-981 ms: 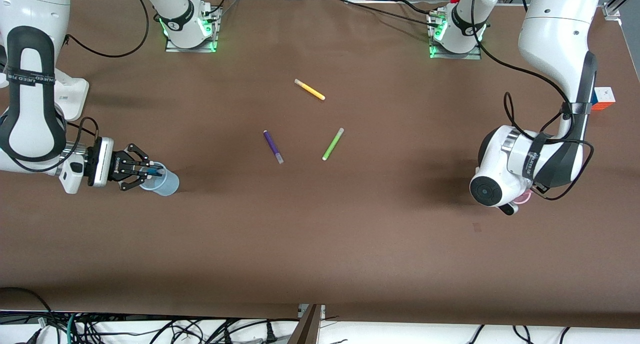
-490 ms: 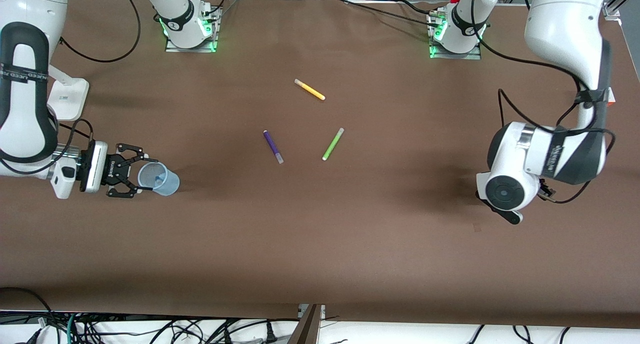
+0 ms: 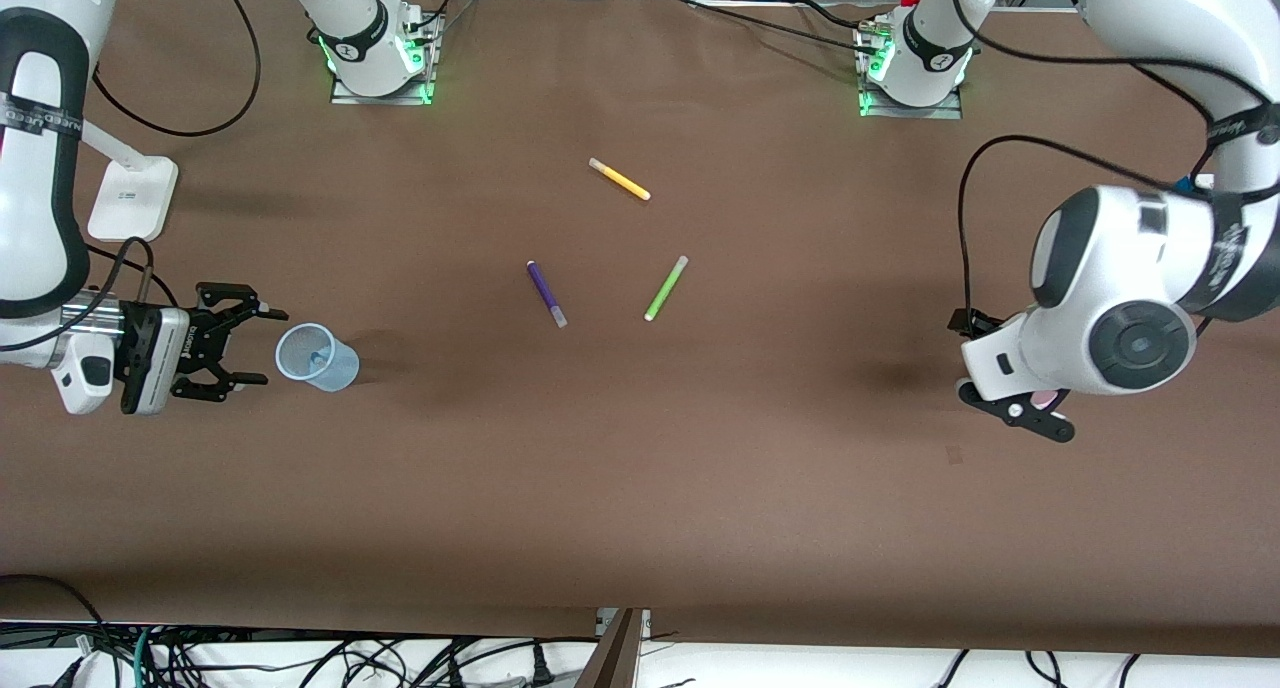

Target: Place pink and blue markers in matching cups

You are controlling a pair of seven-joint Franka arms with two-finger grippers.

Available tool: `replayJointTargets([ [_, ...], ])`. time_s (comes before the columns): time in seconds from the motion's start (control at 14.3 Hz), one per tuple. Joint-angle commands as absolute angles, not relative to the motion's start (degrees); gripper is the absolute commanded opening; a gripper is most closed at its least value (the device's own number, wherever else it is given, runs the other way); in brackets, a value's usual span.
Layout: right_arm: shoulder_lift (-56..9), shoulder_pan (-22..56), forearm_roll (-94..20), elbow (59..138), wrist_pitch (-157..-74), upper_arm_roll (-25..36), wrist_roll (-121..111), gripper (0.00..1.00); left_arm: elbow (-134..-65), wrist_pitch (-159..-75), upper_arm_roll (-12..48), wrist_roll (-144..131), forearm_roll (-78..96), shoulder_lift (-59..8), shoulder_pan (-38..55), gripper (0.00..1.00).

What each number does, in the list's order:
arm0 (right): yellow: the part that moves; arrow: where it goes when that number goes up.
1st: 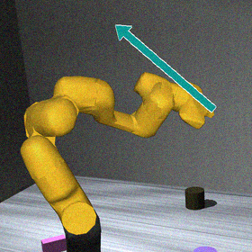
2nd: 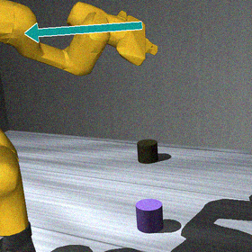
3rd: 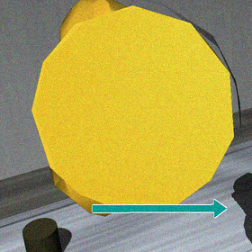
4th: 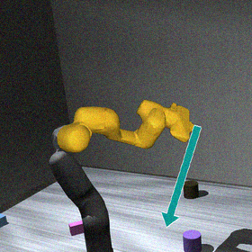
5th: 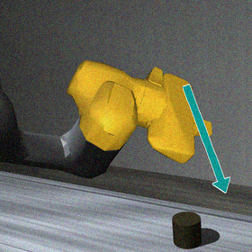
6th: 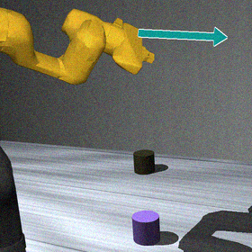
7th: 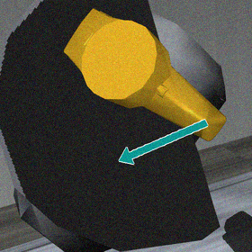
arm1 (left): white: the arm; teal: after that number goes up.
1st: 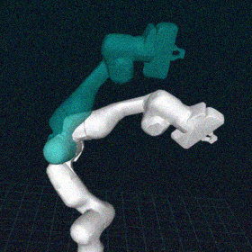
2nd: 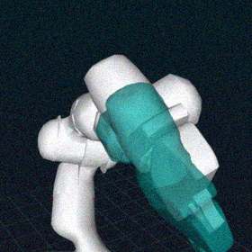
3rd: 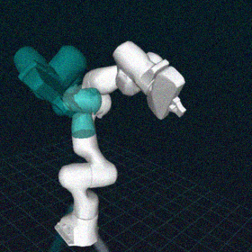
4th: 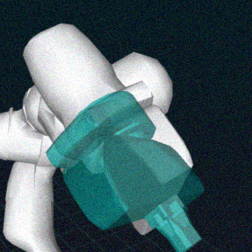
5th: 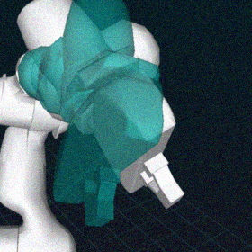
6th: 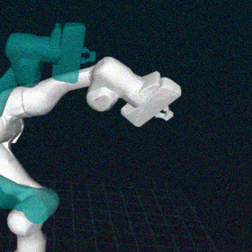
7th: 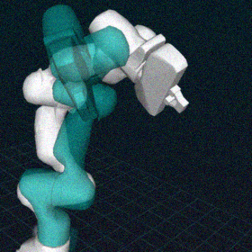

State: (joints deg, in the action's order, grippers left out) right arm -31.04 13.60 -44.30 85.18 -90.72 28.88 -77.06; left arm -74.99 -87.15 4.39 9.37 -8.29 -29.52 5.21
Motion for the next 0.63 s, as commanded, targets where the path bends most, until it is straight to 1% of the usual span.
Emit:
replayJointTargets([
  [0.0,-31.0,13.5,-39.3,79.9,-86.8,28.2,-61.6,1.00,-75.4,-86.4,4.0,7.0,-5.5,-23.4,4.4,1.00],
  [0.14,-30.9,16.0,-34.0,76.8,-84.2,28.2,-50.9,1.00,-76.6,-86.8,3.5,6.9,-4.7,-17.9,4.3,1.00],
  [0.21,-30.8,17.6,-31.0,75.9,-84.0,28.2,-45.1,1.00,-78.9,-86.9,2.8,6.9,-3.4,-14.6,4.1,1.00],
  [0.35,-29.5,19.7,-26.6,75.7,-84.0,27.2,-31.4,1.00,-87.8,-88.8,0.8,6.9,-1.2,-6.7,3.6,1.00],
  [0.49,-26.8,19.3,-20.2,76.4,-84.5,21.2,-19.4,1.00,-94.1,-94.5,0.5,6.8,-0.9,-1.6,2.4,1.00],
  [0.56,-25.3,19.1,-16.7,77.8,-84.7,18.7,-14.1,1.00,-96.8,-95.9,0.5,6.1,-0.7,0.1,1.5,1.00],
])
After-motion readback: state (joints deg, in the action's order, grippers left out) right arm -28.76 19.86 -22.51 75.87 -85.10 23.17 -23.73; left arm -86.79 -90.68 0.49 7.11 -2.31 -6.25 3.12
